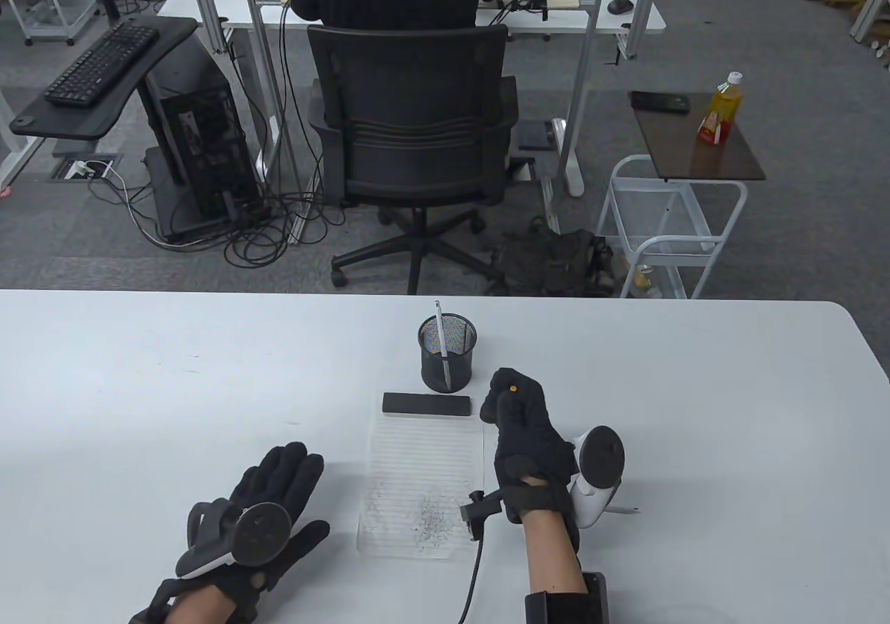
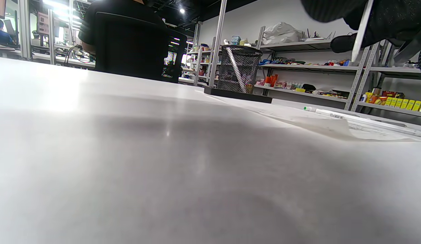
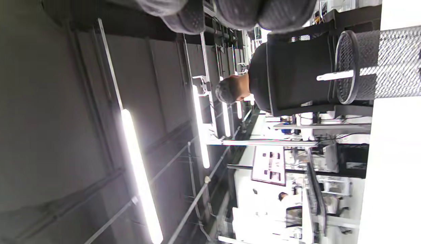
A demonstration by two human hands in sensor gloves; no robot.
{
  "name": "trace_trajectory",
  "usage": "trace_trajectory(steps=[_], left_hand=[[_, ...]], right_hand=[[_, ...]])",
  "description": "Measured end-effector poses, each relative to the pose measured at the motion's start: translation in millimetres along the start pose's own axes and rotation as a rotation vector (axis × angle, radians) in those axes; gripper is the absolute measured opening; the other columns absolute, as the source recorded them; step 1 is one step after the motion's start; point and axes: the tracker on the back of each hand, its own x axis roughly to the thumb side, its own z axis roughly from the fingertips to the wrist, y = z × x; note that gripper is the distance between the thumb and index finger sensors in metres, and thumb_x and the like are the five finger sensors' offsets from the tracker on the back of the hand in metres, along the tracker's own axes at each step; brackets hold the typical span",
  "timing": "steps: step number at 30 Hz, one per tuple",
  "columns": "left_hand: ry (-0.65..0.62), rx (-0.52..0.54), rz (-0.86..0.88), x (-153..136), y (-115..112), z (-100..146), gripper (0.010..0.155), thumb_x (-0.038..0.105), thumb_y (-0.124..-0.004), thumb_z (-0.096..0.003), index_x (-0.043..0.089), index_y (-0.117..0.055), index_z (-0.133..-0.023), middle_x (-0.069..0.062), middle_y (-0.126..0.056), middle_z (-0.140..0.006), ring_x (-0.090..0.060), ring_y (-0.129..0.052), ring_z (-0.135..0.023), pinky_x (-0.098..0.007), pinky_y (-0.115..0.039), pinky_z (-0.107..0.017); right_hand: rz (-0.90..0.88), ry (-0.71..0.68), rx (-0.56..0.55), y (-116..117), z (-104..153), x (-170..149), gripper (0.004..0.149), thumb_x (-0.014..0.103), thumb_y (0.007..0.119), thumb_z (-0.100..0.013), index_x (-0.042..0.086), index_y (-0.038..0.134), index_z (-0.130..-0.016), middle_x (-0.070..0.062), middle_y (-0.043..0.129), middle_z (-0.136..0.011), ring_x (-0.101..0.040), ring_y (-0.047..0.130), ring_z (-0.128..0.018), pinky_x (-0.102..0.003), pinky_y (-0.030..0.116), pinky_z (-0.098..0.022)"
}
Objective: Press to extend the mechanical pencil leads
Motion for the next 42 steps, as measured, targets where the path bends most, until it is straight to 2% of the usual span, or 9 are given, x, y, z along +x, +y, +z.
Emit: trace_trajectory(steps=[6, 10, 15, 19, 23, 29, 33, 38, 42], left_hand=[[-0.012, 0.013, -0.007, 4, 3, 1, 0.088, 0.063, -0.065, -0.0451, 0.022, -0.029, -0.114, -0.013, -0.028, -0.12, -0.046, -0.04, -0.111, -0.064, -0.047, -0.076], [-0.018, 0.02, -0.012, 6, 4, 1, 0.088, 0.063, -0.065, -0.0451, 0.023, -0.029, -0.114, -0.013, -0.028, -0.12, -0.046, -0.04, -0.111, -0.064, -0.047, -0.076], [-0.02, 0.02, -0.017, 6, 3, 1, 0.088, 0.063, -0.065, -0.0451, 0.022, -0.029, -0.114, -0.013, -0.028, -0.12, -0.046, -0.04, -0.111, -0.064, -0.047, -0.076], [-0.02, 0.017, -0.019, 6, 2, 0, 0.087, 0.063, -0.065, -0.0452, 0.023, -0.029, -0.114, -0.013, -0.028, -0.12, -0.046, -0.04, -0.111, -0.064, -0.047, -0.076], [-0.018, 0.012, -0.018, 6, 2, 0, 0.087, 0.063, -0.065, -0.0452, 0.022, -0.029, -0.114, -0.013, -0.028, -0.12, -0.046, -0.04, -0.111, -0.064, -0.047, -0.076], [-0.022, 0.016, -0.018, 7, 2, 0, 0.087, 0.063, -0.065, -0.0452, 0.023, -0.029, -0.114, -0.013, -0.028, -0.12, -0.046, -0.04, -0.111, -0.064, -0.047, -0.076], [-0.024, 0.017, -0.022, 7, 2, 0, 0.088, 0.063, -0.065, -0.0452, 0.022, -0.029, -0.114, -0.013, -0.028, -0.12, -0.046, -0.04, -0.111, -0.064, -0.047, -0.076], [-0.024, 0.014, -0.023, 7, 1, 0, 0.088, 0.063, -0.065, -0.0451, 0.023, -0.029, -0.114, -0.013, -0.028, -0.12, -0.046, -0.04, -0.111, -0.064, -0.047, -0.076], [-0.025, 0.018, -0.02, 7, 2, 0, 0.087, 0.063, -0.065, -0.0451, 0.023, -0.029, -0.114, -0.013, -0.028, -0.12, -0.046, -0.04, -0.111, -0.064, -0.047, -0.076]], right_hand=[[-0.3, 0.01, -0.049, -12, 10, -31, 0.066, 0.063, 0.058, -0.059, 0.011, 0.071, -0.098, -0.011, 0.078, -0.074, -0.041, 0.077, -0.061, -0.079, 0.051, -0.058], [-0.454, -0.005, -0.034, -15, 11, -39, 0.067, 0.063, 0.054, -0.06, 0.008, 0.079, -0.09, -0.01, 0.083, -0.065, -0.039, 0.081, -0.052, -0.07, 0.064, -0.052], [-0.596, -0.024, -0.058, -14, 13, -45, 0.061, 0.057, 0.06, -0.06, 0.006, 0.086, -0.078, -0.009, 0.087, -0.05, -0.036, 0.085, -0.038, -0.064, 0.074, -0.042], [-0.596, -0.034, -0.029, -13, 12, -47, 0.059, 0.053, 0.057, -0.061, 0.004, 0.083, -0.081, -0.008, 0.086, -0.051, -0.035, 0.085, -0.038, -0.064, 0.074, -0.041], [-0.623, -0.03, -0.014, -11, 12, -48, 0.07, 0.065, 0.056, -0.059, 0.005, 0.084, -0.081, -0.008, 0.086, -0.051, -0.034, 0.085, -0.038, -0.063, 0.074, -0.042], [-0.603, -0.015, -0.005, -10, 13, -51, 0.055, 0.05, 0.058, -0.061, 0.004, 0.084, -0.078, -0.007, 0.087, -0.048, -0.035, 0.085, -0.036, -0.064, 0.075, -0.041], [-0.607, -0.022, 0.017, -9, 12, -51, 0.068, 0.063, 0.056, -0.059, 0.005, 0.085, -0.079, -0.007, 0.086, -0.049, -0.034, 0.085, -0.038, -0.063, 0.074, -0.042], [-0.578, -0.013, 0.017, -9, 13, -52, 0.056, 0.05, 0.058, -0.061, 0.004, 0.085, -0.078, -0.007, 0.087, -0.048, -0.034, 0.085, -0.037, -0.064, 0.075, -0.042], [-0.579, -0.018, 0.018, -7, 13, -53, 0.067, 0.061, 0.056, -0.06, 0.004, 0.085, -0.078, -0.007, 0.087, -0.048, -0.034, 0.085, -0.037, -0.063, 0.074, -0.042]])
